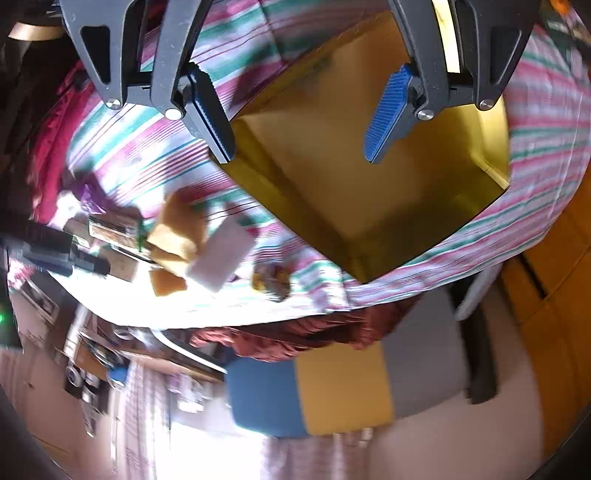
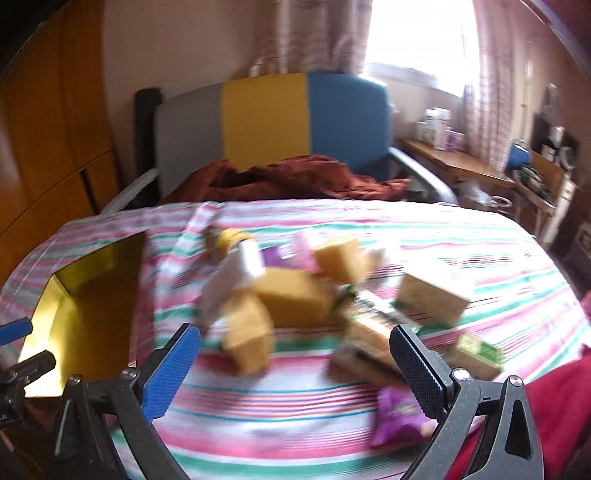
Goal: Organize objects
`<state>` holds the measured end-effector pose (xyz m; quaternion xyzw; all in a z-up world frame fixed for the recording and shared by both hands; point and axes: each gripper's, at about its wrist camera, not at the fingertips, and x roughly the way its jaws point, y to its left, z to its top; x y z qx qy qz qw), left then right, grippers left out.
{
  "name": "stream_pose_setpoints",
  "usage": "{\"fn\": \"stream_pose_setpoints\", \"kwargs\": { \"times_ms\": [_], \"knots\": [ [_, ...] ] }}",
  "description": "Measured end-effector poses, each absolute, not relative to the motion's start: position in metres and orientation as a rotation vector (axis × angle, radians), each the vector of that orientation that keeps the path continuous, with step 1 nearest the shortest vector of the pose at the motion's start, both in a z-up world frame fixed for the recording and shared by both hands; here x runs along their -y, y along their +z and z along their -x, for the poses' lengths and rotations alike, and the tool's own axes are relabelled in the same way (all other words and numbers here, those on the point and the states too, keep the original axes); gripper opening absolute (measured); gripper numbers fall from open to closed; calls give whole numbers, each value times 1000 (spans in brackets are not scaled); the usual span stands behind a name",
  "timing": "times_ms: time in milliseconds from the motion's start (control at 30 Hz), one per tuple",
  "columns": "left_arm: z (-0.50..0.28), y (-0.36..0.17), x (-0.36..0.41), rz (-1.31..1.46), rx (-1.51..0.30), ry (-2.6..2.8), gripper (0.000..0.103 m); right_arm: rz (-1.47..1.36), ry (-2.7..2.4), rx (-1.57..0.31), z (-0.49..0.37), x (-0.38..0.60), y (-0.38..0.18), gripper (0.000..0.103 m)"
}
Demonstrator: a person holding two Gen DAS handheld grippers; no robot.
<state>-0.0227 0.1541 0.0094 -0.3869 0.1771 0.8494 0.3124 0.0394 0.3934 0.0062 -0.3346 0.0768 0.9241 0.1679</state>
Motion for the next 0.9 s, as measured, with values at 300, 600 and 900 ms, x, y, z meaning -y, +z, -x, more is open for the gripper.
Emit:
{"fn": "stream_pose_setpoints", "kwargs": {
  "times_ms": [300, 600, 900],
  "knots": [
    [58, 7, -223, 981, -554, 2054, 73, 864, 2542, -310, -47, -474, 30, 103],
    [85, -13, -294, 983, -675, 1886, 73, 939, 2589, -538, -40, -504, 2, 103],
    [114, -36, -340, 1052, -608, 1791, 82, 991, 2636, -574, -32, -500, -5, 103]
  ]
}}
